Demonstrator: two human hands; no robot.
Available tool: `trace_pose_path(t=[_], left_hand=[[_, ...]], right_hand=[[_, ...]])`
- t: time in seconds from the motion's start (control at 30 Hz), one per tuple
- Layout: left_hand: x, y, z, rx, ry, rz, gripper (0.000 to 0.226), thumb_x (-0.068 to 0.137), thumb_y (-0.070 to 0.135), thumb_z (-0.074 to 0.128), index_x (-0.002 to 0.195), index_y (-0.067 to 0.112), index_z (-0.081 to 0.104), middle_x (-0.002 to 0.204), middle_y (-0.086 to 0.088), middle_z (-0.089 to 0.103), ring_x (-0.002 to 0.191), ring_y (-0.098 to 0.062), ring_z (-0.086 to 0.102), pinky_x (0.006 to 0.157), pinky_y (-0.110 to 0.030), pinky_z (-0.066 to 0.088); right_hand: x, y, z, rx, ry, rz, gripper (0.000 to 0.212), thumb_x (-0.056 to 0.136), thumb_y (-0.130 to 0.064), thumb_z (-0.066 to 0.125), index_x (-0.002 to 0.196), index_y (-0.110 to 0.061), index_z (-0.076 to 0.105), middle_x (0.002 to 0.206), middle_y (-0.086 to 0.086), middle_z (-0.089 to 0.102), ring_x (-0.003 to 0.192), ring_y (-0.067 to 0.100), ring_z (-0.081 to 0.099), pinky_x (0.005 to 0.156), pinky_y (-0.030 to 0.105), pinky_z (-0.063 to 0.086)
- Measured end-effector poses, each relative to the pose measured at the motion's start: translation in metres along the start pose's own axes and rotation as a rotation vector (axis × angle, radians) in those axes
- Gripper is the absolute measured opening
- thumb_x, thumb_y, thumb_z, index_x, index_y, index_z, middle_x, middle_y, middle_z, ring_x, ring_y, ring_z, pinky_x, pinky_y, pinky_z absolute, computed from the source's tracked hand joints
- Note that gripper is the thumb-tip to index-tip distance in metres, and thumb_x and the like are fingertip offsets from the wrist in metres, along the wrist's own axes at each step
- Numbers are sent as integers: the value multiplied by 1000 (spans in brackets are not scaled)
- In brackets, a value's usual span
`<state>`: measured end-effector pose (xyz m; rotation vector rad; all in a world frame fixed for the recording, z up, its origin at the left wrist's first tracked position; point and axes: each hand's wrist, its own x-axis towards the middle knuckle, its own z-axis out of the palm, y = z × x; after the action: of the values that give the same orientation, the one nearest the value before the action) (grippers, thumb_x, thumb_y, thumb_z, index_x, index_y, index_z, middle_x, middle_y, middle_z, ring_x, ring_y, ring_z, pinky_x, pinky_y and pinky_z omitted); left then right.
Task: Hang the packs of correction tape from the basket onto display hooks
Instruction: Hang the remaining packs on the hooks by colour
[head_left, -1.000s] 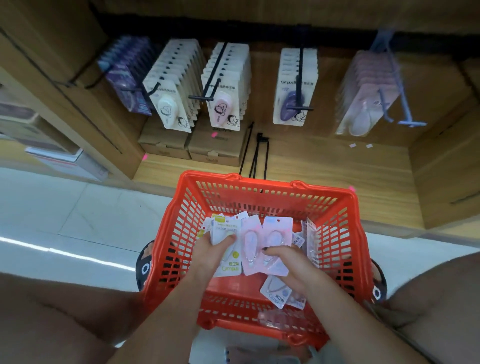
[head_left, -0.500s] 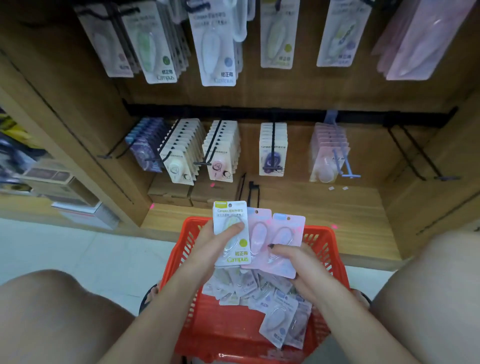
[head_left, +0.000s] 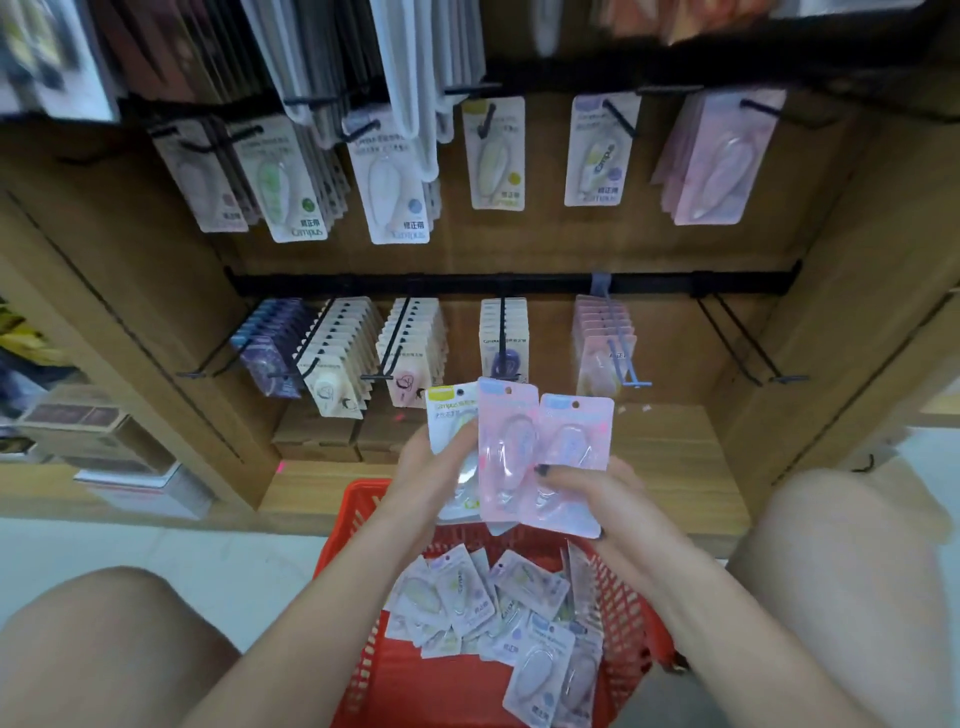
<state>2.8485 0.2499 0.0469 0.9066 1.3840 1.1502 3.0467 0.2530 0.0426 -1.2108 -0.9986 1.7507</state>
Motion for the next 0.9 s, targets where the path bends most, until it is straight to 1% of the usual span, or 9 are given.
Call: trace_pose_path(t=[0.07, 0.17, 0.23, 0.33, 0.43, 0.53, 0.6, 0.7, 0.9], left_hand=[[-3, 8, 7, 12, 41, 31, 36, 93, 56, 68, 120, 32, 74, 115, 5, 78, 109, -19, 74, 102, -54, 55], [-5, 15, 10, 33, 52, 62, 63, 78, 80, 63, 125, 38, 71, 119, 10, 76, 114, -17, 72, 104, -52, 54], [-7, 22, 11, 79, 36, 124, 60, 76, 73, 68, 123, 36, 71, 116, 12, 77, 111, -14, 73, 102, -52, 55], [-5, 34, 16, 143, -11, 161, 33, 89, 52, 74, 118, 37, 73, 113, 12, 78, 108, -15, 74, 100, -54, 56], [0, 47, 24, 147, -29, 202, 22, 99, 40, 68, 120, 38, 72, 115, 16, 77, 110, -9, 72, 99, -43, 56], [8, 65, 35, 139, -25, 204, 23, 98, 43, 67, 121, 41, 70, 114, 20, 76, 110, -7, 71, 90, -36, 54], [15, 79, 42, 143, -22, 200, 26, 95, 47, 69, 120, 42, 70, 114, 19, 76, 110, -11, 71, 94, -42, 58], [24, 101, 57, 145, -44, 232, 35, 86, 56, 70, 118, 43, 71, 114, 16, 77, 109, -14, 73, 101, -53, 56], [36, 129, 88, 180, -137, 302, 31, 87, 51, 68, 115, 40, 73, 114, 12, 77, 108, -15, 74, 101, -58, 56]], right_hand=[[1, -4, 2, -8, 6, -10, 26, 89, 1, 70, 112, -9, 76, 112, 13, 78, 107, 30, 75, 97, 46, 54], [0, -12, 0, -24, 16, -32, 32, 84, -4, 75, 116, -10, 75, 113, 13, 78, 108, 30, 75, 100, 50, 54], [-4, -19, -2, -40, -3, -60, 33, 89, 2, 69, 120, -9, 73, 114, 13, 78, 109, 30, 74, 98, 48, 55], [-9, -32, -5, -72, -42, -100, 34, 93, 5, 65, 123, -8, 72, 117, 14, 77, 112, 31, 73, 97, 48, 55], [-7, -44, -16, -65, -26, -138, 33, 91, -3, 71, 123, -10, 72, 119, 15, 76, 115, 35, 71, 106, 57, 51], [-7, -63, -28, -87, 95, -230, 50, 79, -17, 82, 126, -12, 68, 118, 9, 77, 111, 31, 74, 106, 61, 52], [-9, -80, -39, -77, 221, -333, 49, 81, -14, 83, 126, -13, 65, 117, 6, 77, 109, 27, 74, 103, 59, 54], [-11, -113, -57, -15, 254, -453, 39, 95, -2, 68, 131, -16, 60, 124, 4, 73, 116, 25, 71, 103, 53, 55], [-11, -170, -91, 45, 330, -587, 38, 96, 0, 55, 132, -13, 61, 126, 7, 71, 116, 25, 70, 98, 47, 56]])
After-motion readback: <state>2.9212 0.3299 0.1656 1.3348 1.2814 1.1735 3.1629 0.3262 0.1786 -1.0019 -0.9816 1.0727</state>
